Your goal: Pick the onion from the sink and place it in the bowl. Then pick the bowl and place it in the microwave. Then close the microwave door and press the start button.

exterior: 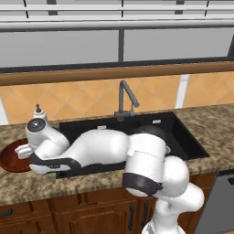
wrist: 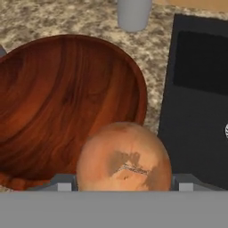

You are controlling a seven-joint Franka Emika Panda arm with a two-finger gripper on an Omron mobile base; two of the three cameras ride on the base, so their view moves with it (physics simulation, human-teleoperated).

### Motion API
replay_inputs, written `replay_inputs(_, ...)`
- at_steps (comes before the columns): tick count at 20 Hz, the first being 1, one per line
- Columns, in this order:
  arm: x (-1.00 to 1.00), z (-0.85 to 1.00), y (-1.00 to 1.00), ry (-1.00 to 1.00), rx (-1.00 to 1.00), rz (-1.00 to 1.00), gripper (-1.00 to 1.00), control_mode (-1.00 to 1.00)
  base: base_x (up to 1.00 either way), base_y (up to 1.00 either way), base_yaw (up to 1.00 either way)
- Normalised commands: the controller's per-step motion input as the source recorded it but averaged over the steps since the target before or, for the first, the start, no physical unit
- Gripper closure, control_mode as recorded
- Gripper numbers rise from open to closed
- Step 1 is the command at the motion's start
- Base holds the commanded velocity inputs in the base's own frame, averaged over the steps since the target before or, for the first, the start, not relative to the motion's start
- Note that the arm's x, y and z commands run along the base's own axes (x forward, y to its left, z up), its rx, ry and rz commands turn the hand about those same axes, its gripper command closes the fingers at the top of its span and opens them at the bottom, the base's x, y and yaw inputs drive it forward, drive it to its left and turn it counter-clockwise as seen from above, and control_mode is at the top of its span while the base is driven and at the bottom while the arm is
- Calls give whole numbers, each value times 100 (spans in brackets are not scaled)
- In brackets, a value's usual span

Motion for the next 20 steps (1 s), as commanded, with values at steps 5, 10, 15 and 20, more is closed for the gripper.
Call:
replay_inputs(5,46,0,26,13,0,-2,100,-100,0,0,0)
replay_inputs(10,49,-5,36,9,0,0,100,-100,0,0,0)
replay_inputs(15,33,-8,59,14,0,0,100,-100,0,0,0)
replay_inputs(20,-11,-19,20,2,-1,0,-100,-100,0,0,0)
